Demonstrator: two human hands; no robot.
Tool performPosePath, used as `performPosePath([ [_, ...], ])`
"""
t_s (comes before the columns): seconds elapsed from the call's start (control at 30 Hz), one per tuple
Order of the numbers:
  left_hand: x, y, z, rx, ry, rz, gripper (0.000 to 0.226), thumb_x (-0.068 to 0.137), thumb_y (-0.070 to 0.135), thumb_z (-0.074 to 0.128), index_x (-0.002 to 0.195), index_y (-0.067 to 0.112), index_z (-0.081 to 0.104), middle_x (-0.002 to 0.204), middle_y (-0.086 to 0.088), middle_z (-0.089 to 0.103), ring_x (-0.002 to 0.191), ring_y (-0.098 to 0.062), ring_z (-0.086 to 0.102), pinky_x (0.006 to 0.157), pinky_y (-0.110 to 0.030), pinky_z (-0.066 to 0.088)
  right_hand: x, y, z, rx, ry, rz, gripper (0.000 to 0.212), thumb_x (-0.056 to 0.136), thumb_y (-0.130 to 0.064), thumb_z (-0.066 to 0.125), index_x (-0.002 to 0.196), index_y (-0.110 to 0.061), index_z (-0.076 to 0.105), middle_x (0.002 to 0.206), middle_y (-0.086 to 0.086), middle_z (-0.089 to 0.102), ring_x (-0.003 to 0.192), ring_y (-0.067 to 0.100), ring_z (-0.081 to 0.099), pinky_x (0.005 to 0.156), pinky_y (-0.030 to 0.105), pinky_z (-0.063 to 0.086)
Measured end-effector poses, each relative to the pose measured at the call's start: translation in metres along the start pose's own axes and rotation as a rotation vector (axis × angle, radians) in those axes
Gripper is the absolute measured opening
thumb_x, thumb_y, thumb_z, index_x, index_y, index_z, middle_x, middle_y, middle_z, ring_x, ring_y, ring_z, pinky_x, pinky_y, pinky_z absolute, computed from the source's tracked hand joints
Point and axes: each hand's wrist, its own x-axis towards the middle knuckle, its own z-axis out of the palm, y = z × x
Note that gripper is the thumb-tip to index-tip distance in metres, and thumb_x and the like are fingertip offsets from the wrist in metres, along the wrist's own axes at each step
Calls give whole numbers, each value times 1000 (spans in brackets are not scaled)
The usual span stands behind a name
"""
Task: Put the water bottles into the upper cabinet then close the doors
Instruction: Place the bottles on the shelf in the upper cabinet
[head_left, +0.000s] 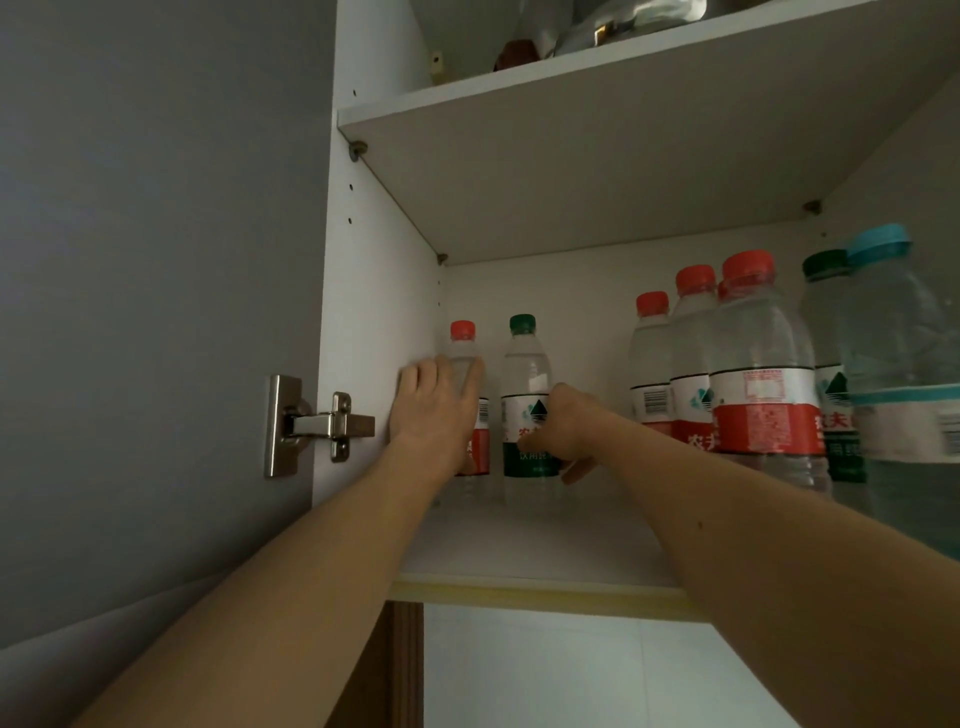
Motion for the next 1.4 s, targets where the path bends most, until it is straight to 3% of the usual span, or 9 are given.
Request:
performPosePath([
  [0.17,3,5,3,148,-37,8,108,83,45,72,158,9,4,157,-23,25,142,-40,26,118,-51,17,6,5,3,-4,21,2,55,91,-21,72,135,-10,40,129,19,53,108,37,62,76,46,62],
  [0.33,8,5,12,228,-147,-10,115,87,68,56,158,8,-12,165,-24,7,151,-44,6,120,-59,-3,10,6,5,-21,29,-1,53,92,-24,71,133,-11,41,124,16,54,102,33,63,62,37,61],
  [0.47,13,8,20,287,-196,-25,112,91,73,44,156,6,-17,166,-25,-2,152,-47,-4,118,-62,-10,14,4,2,-71,-24,14,51,93,-24,70,135,-11,43,125,18,57,101,34,66,68,41,63],
  [0.7,17,11,21,319,-234,-53,115,89,76,42,155,6,-21,165,-26,-6,152,-47,-7,116,-63,-13,27,-1,-4,-71,-77,29,41,93,-18,71,128,-10,51,119,19,63,98,33,69,75,47,63],
  [0.9,17,11,19,302,-218,-61,110,92,69,45,156,6,-19,166,-25,-2,152,-45,-6,118,-62,-13,38,6,10,-30,-28,-2,37,93,-21,71,123,-10,53,112,15,63,92,31,70,65,44,64],
  [1.07,16,10,13,272,-204,-44,110,91,63,51,157,6,-16,166,-25,1,152,-45,-3,118,-61,-12,42,6,21,-7,48,-15,46,88,-30,76,113,-15,40,97,7,54,84,27,64,49,35,60],
  [1.23,12,8,7,230,-176,-26,109,89,58,57,158,6,-10,165,-24,8,152,-44,2,121,-59,-7,36,7,23,-6,43,-13,54,88,-32,76,123,-13,39,113,12,55,97,32,65,59,41,63],
  [1.4,6,2,-2,0,29,-31,81,92,53,58,152,8,28,152,-17,43,142,-36,34,123,-52,10,14,-2,11,-118,59,-32,38,91,-28,73,109,-11,44,107,13,56,87,28,64,55,33,58],
])
